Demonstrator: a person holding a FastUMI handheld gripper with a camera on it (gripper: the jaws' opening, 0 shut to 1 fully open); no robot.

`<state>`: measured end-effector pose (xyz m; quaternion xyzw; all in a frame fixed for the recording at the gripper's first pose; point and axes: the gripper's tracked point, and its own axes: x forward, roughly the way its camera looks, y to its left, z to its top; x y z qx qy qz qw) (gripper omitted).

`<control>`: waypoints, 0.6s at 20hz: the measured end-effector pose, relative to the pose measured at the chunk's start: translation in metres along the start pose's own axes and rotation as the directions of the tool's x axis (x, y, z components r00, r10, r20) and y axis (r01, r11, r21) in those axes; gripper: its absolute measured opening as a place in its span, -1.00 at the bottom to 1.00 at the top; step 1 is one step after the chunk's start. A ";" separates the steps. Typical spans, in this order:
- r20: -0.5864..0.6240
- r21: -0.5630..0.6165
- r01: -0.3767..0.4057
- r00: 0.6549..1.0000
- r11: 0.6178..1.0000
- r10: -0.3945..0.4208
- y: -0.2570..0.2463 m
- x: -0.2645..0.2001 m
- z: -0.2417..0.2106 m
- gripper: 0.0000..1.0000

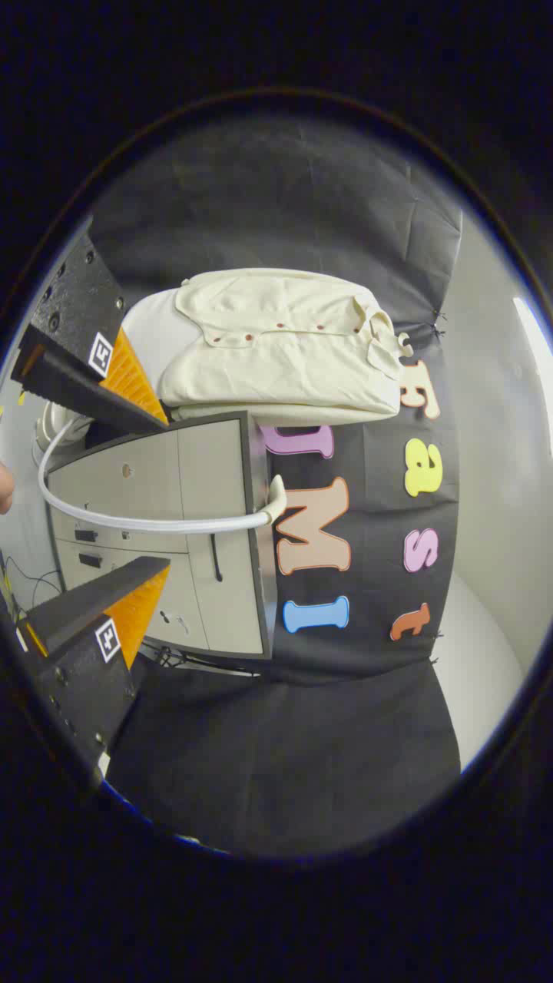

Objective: Iron the clothes twice with a garment steamer, once on the left side and once on the right side.

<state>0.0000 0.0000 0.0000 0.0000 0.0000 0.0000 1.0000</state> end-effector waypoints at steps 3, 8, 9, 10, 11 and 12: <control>-0.002 -0.002 0.002 1.000 1.000 -0.002 0.001 0.004 0.000 0.96; 0.026 0.003 0.021 0.999 1.000 -0.021 0.003 0.006 0.009 0.95; 0.030 0.001 0.023 0.999 1.000 -0.023 0.004 0.006 0.010 0.95; 0.030 -0.001 0.024 0.999 1.000 -0.023 0.005 0.008 0.011 0.95; 0.028 -0.005 0.027 0.999 1.000 -0.027 0.006 0.009 0.011 0.95; 0.028 -0.005 0.028 0.999 1.000 -0.028 0.006 0.011 0.011 0.95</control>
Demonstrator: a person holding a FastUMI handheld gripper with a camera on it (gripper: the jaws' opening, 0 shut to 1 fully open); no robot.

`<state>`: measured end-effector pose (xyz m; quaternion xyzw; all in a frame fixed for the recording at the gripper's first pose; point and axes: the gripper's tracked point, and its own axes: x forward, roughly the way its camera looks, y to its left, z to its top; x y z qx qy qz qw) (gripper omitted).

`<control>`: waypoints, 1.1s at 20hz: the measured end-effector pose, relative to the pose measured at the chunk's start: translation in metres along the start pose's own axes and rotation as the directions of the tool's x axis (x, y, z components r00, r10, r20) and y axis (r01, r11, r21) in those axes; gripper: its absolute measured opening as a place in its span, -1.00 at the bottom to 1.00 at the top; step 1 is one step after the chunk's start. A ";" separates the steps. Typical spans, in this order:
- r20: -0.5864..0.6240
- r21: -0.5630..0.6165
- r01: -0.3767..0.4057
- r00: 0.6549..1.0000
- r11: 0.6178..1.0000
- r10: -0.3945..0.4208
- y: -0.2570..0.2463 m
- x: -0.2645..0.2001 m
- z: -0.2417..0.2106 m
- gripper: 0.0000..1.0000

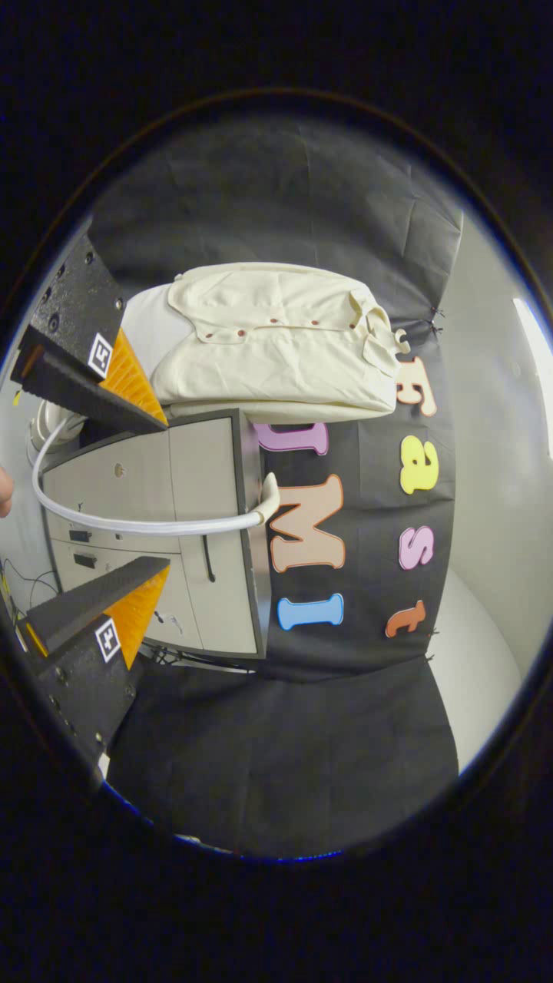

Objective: Iron the clothes twice with a garment steamer, once on the left side and once on the right side.

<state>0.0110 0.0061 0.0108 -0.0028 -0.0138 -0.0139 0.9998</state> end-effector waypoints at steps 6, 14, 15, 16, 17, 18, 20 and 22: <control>0.005 0.004 0.011 1.000 1.000 -0.011 0.002 0.008 0.001 0.95; -0.011 -0.016 -0.006 1.000 1.000 0.005 0.010 0.023 0.003 0.95; -0.012 -0.021 -0.013 1.000 1.000 0.013 0.012 0.025 0.006 0.95; -0.013 -0.026 -0.022 1.000 0.999 0.022 0.015 0.029 0.010 0.95; -0.013 -0.031 -0.030 0.999 0.999 0.029 0.017 0.032 0.015 0.95; -0.012 -0.029 -0.038 0.999 0.999 0.038 0.020 0.037 0.018 0.95; -0.005 -0.028 -0.043 0.999 0.999 0.043 0.022 0.045 0.027 0.95; 0.003 -0.030 -0.048 0.999 0.998 0.048 0.024 0.054 0.034 0.95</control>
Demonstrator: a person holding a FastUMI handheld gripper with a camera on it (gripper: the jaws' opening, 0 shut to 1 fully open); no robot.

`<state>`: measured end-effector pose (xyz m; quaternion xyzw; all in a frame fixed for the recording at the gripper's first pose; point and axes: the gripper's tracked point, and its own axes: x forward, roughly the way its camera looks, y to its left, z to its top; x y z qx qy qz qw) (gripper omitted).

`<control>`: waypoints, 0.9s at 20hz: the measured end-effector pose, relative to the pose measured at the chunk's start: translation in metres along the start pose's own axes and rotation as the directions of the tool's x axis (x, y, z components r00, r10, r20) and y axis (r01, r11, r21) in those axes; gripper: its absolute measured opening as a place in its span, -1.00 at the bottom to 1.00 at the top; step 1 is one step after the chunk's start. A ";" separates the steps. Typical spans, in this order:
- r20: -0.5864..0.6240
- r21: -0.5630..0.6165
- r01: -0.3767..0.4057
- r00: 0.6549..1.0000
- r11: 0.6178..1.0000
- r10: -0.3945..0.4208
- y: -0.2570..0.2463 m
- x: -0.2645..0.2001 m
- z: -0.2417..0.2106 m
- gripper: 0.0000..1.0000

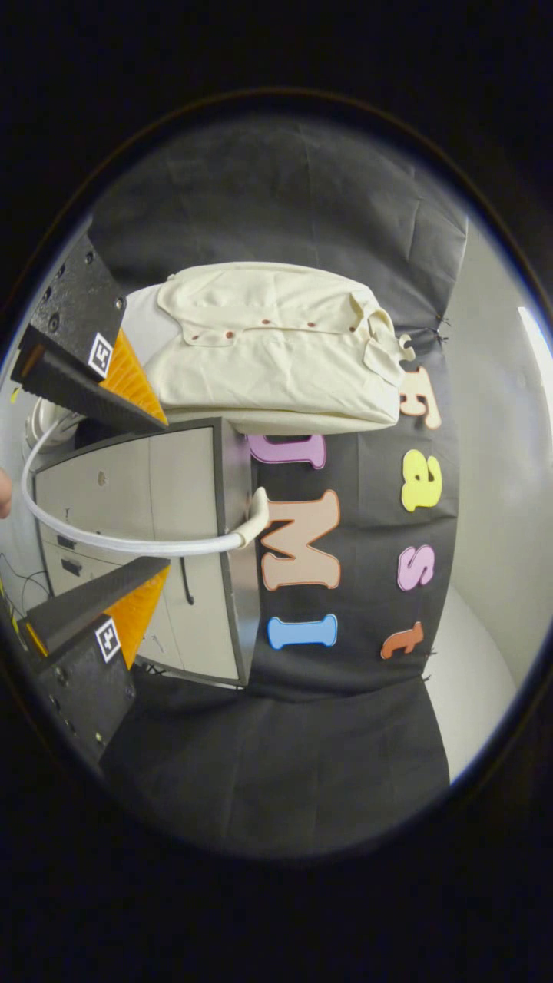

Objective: Iron the clothes twice with a garment steamer, once on the left side and once on the right side.

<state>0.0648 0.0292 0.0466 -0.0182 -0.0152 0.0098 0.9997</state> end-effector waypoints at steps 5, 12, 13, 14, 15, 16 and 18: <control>-0.009 -0.012 -0.006 1.000 1.000 0.006 0.000 0.041 0.024 0.95; 0.014 -0.049 0.005 1.000 0.999 -0.004 -0.008 0.122 0.080 0.94; 0.015 -0.048 0.002 1.000 0.999 -0.001 -0.009 0.136 0.087 0.94; 0.022 -0.043 0.000 1.000 0.999 0.001 -0.010 0.150 0.096 0.94; 0.024 -0.030 -0.005 1.000 1.000 0.006 -0.011 0.166 0.103 0.94; 0.019 -0.023 -0.011 1.000 1.000 0.011 -0.011 0.181 0.106 0.94; 0.004 -0.032 -0.013 1.000 0.999 0.013 -0.014 0.211 0.111 0.94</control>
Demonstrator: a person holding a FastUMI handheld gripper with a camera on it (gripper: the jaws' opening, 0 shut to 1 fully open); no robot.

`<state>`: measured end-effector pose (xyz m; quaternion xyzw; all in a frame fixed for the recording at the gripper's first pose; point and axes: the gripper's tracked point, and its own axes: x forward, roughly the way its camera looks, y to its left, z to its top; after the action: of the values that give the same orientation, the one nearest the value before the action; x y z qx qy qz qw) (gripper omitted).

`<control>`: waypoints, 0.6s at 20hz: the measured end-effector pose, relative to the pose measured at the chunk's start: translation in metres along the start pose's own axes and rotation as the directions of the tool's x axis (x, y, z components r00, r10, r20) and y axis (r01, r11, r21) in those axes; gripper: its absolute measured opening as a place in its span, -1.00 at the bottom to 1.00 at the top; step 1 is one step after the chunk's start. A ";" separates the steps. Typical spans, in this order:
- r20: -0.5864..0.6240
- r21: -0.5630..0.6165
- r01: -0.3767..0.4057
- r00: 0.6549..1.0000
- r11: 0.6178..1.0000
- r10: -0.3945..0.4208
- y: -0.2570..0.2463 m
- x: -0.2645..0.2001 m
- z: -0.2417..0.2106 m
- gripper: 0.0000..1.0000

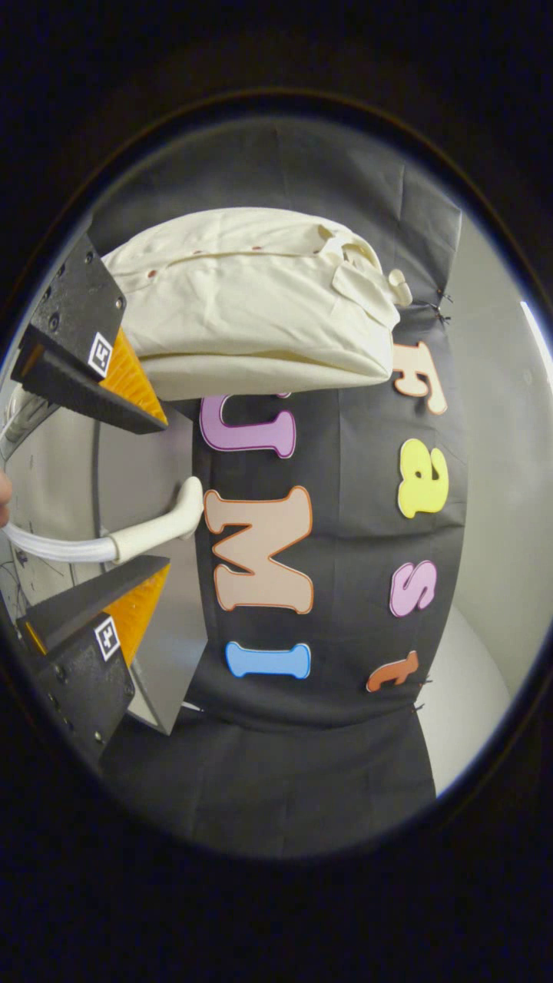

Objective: Iron the clothes twice with a garment steamer, once on the left side and once on the right side.

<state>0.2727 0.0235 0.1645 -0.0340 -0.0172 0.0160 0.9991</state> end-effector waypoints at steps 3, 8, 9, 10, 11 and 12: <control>-0.012 0.011 -0.017 1.000 1.000 0.018 -0.002 0.041 0.003 0.94; -0.064 0.045 0.038 0.997 0.998 -0.035 -0.026 0.108 0.000 0.93; -0.082 0.049 0.046 0.996 0.998 -0.042 -0.025 0.119 0.000 0.93; -0.099 0.057 0.044 0.994 0.997 -0.038 -0.024 0.129 -0.001 0.93; -0.124 0.069 0.046 0.992 0.997 -0.038 -0.023 0.138 -0.003 0.93; -0.151 0.090 0.045 0.988 0.995 -0.032 -0.021 0.151 -0.007 0.93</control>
<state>0.4239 0.0070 0.1642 0.0117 0.0576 -0.0051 0.9983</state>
